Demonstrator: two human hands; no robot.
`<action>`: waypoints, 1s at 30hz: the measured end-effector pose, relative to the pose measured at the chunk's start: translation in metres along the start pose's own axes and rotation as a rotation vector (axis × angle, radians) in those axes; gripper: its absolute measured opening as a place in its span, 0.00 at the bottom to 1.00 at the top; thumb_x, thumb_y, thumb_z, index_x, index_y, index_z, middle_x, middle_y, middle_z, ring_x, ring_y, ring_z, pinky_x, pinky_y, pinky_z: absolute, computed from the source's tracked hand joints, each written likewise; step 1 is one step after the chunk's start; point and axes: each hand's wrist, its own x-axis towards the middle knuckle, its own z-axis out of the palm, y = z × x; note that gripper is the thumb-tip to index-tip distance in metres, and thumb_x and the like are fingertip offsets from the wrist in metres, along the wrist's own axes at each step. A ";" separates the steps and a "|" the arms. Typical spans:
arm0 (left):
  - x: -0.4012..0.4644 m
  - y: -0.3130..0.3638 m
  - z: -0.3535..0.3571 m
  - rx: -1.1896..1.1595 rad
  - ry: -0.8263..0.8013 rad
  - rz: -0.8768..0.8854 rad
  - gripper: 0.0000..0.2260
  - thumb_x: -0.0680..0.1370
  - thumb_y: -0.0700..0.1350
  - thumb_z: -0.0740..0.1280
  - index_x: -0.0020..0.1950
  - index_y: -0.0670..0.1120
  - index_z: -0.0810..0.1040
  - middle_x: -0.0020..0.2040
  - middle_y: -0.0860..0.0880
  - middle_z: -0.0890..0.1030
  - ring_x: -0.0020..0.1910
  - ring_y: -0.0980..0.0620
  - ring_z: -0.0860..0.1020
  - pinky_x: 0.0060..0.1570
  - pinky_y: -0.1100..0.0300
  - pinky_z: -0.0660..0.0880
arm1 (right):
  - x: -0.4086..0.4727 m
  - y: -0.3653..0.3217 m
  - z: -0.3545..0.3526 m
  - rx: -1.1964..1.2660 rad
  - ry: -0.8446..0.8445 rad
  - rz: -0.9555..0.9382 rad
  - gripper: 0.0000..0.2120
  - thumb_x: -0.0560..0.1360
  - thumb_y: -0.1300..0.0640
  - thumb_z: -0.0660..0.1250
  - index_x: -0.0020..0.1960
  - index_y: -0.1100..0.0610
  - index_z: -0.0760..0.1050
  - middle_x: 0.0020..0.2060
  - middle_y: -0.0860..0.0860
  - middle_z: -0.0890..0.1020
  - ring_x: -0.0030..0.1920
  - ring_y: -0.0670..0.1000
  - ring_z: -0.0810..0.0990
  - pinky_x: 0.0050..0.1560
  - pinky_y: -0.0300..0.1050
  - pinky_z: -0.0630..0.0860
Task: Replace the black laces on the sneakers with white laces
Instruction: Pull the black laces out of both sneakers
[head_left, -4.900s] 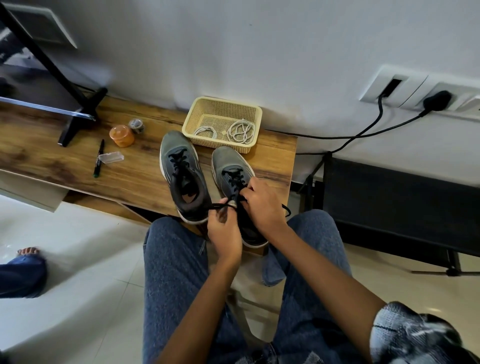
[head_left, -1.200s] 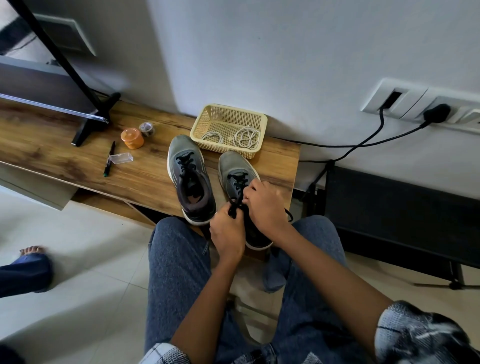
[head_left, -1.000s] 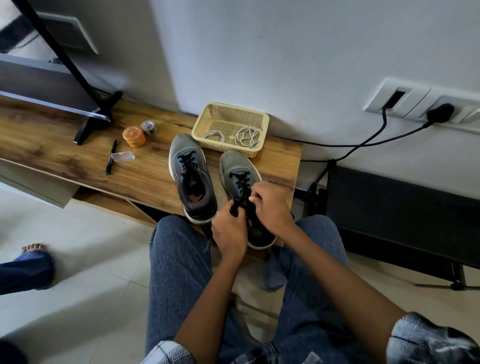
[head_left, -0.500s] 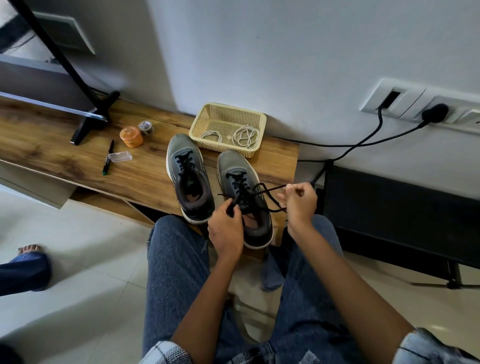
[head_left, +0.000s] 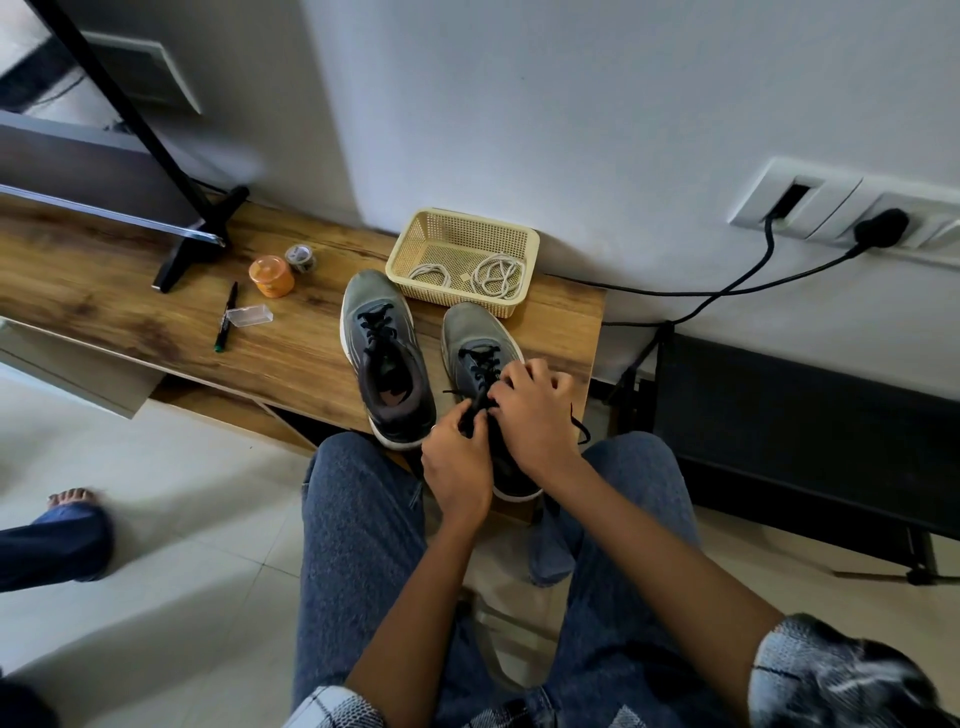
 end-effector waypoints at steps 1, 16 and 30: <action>0.000 0.000 0.000 0.001 -0.001 0.003 0.15 0.78 0.50 0.66 0.63 0.48 0.79 0.53 0.47 0.83 0.51 0.50 0.81 0.50 0.54 0.78 | 0.000 0.000 0.002 0.007 0.004 -0.004 0.04 0.70 0.54 0.72 0.43 0.52 0.81 0.46 0.49 0.78 0.49 0.53 0.74 0.44 0.50 0.68; -0.001 0.001 0.002 0.022 0.012 0.015 0.14 0.78 0.48 0.65 0.63 0.47 0.79 0.54 0.46 0.83 0.51 0.48 0.81 0.49 0.53 0.78 | -0.009 0.015 -0.005 0.970 0.099 0.448 0.07 0.76 0.67 0.61 0.43 0.58 0.73 0.41 0.52 0.78 0.45 0.50 0.78 0.47 0.44 0.74; 0.001 0.000 -0.001 0.098 -0.043 0.036 0.16 0.79 0.51 0.64 0.65 0.50 0.77 0.56 0.48 0.81 0.54 0.49 0.79 0.51 0.54 0.77 | -0.014 0.007 -0.020 0.699 0.053 0.323 0.07 0.74 0.60 0.64 0.51 0.54 0.76 0.49 0.46 0.76 0.55 0.47 0.71 0.55 0.45 0.68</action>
